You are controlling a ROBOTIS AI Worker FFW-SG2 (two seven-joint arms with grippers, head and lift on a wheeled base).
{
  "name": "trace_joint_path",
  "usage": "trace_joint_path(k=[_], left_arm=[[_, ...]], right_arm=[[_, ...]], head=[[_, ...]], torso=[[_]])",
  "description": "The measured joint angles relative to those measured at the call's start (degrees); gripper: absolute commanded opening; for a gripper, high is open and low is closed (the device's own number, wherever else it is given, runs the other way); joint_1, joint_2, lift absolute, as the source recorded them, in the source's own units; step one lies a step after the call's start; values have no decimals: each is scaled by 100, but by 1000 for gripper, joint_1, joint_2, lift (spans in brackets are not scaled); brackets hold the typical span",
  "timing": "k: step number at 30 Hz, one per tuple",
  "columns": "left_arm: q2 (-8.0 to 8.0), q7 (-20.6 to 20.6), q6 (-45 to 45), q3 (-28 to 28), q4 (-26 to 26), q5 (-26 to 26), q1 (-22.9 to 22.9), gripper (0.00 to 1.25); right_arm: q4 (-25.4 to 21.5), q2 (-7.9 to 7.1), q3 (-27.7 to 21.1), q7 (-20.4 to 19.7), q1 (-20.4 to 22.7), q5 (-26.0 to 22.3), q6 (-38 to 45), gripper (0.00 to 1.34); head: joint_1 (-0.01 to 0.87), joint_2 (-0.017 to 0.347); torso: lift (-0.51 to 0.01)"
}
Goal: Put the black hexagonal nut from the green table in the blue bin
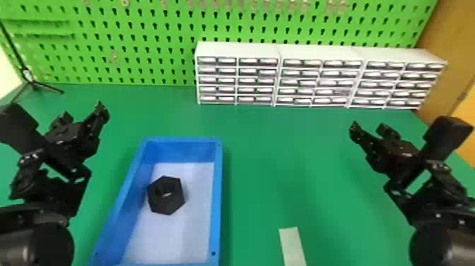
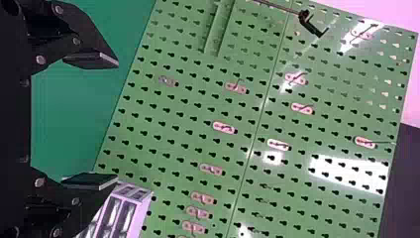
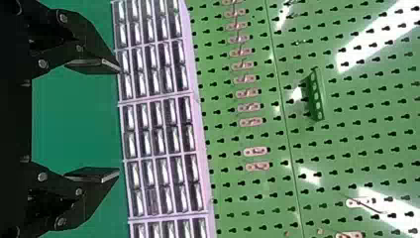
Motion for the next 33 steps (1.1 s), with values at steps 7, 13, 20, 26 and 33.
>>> trace_joint_path(k=[7,13,20,26,33], left_arm=[[-1,0,-11,-43,1,12,-25,815],[-7,0,-11,-84,9,13,-47,815],[-5,0,-11,-80,9,13,-42,815],[-6,0,-11,-66,9,19,-31,815],[-5,-4,-11,-67,9,21,-44,815]], right_arm=[[-6,-22,152,0,-70,70,0,816],[-6,-42,274,0,-84,80,-7,818],[-7,-43,283,0,-33,24,-16,818],[-7,-33,262,0,-4,4,-17,818],[-7,-32,287,2,-26,2,-18,818]], head=[[692,8],[692,8],[692,8],[692,8],[692,8]], torso=[[-97],[-97],[-97],[-97],[-97]])
